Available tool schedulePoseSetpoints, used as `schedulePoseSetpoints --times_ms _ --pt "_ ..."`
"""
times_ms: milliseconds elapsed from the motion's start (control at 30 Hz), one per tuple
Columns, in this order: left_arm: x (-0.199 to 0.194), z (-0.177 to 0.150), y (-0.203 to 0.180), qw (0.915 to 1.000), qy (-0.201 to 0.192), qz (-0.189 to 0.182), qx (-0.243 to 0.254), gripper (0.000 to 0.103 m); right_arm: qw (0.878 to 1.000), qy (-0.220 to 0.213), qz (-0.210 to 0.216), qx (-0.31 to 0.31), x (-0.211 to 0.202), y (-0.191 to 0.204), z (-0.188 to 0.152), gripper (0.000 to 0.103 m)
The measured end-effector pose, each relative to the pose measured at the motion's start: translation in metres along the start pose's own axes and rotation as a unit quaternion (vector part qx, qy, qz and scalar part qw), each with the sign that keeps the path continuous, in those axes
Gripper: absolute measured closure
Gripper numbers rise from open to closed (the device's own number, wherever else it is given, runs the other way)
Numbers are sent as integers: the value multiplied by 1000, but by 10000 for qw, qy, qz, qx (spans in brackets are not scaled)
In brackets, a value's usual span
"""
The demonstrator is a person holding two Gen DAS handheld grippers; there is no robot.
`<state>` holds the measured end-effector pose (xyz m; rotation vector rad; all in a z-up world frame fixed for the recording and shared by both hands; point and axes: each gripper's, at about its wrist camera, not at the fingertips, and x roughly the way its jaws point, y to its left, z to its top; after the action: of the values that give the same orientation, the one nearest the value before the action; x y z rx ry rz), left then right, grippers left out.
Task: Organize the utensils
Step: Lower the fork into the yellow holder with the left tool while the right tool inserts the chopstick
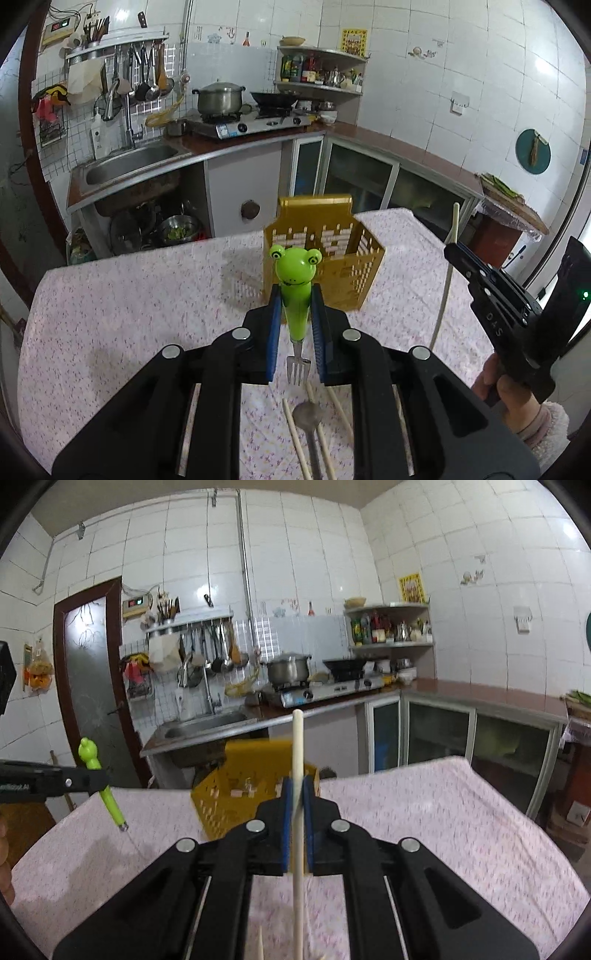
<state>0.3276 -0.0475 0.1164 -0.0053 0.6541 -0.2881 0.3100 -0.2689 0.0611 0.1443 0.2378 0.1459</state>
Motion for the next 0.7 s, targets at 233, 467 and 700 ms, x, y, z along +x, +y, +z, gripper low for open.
schedulePoseSetpoints --times_ms 233,467,700 --pt "-1 58 -4 9982 -589 74 -34 89 9971 -757 61 62 31 7 65 97" --pt "30 104 -2 9956 -913 187 -81 89 9903 -1378 -42 176 83 9 102 97" --pt "91 88 2 9980 -629 93 -42 89 9941 -1073 114 101 133 6 64 97"
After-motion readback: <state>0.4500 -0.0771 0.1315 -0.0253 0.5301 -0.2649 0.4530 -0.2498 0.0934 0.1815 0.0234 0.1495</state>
